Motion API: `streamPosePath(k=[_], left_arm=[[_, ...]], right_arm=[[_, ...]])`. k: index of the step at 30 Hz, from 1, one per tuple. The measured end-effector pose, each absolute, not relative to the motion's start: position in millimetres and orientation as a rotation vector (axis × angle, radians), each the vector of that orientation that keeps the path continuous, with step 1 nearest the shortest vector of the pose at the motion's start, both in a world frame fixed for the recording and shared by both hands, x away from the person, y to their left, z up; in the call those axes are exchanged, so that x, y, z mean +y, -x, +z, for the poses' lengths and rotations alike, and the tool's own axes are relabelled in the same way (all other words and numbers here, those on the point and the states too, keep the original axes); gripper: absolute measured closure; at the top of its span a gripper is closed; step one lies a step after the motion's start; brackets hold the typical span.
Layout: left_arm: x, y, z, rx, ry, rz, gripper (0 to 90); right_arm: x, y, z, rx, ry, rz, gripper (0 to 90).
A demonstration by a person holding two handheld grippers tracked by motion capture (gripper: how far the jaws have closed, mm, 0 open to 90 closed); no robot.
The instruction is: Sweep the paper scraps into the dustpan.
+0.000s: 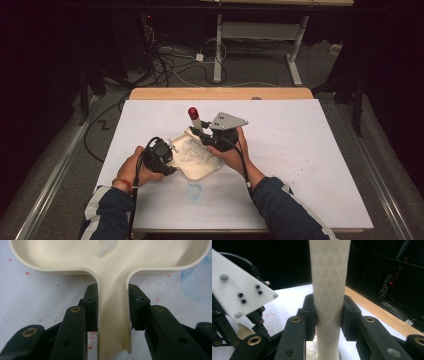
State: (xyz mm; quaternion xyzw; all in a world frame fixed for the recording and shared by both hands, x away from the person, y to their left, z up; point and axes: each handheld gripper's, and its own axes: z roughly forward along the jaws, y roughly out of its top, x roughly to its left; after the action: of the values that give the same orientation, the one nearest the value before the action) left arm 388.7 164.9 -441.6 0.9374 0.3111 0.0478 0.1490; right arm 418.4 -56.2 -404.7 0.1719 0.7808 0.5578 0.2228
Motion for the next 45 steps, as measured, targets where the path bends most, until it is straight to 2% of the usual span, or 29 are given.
streamPosePath(k=[7, 14, 26, 35, 41, 45], left_arm=[[162.3, -387.5, -444.4, 0.900, -2.704, 0.144, 63.4], [167.6, -385.5, -447.3, 0.897, -2.705, 0.141, 63.5], [173.1, -378.6, -452.9, 0.873, -2.691, 0.178, 63.4], [176.7, -374.9, -452.8, 0.890, -2.691, 0.171, 63.5], [176.0, -373.6, -452.5, 0.895, -2.698, 0.168, 63.5], [177.1, -372.1, -452.9, 0.889, -2.695, 0.176, 63.5]], right_arm=[[-51.1, -406.4, -401.5, 2.155, -0.449, 1.519, 70.0], [-63.8, -405.5, -386.5, 2.120, -0.453, 1.555, 70.1], [-110.1, -399.5, -365.8, 2.092, -0.559, 1.519, 70.1], [-160.7, -357.3, -357.9, 2.262, -0.609, 1.503, 70.1], [-158.0, -342.5, -358.1, 2.347, -0.583, 1.501, 70.1], [-150.4, -345.8, -367.3, 2.357, -0.616, 1.468, 70.1]])
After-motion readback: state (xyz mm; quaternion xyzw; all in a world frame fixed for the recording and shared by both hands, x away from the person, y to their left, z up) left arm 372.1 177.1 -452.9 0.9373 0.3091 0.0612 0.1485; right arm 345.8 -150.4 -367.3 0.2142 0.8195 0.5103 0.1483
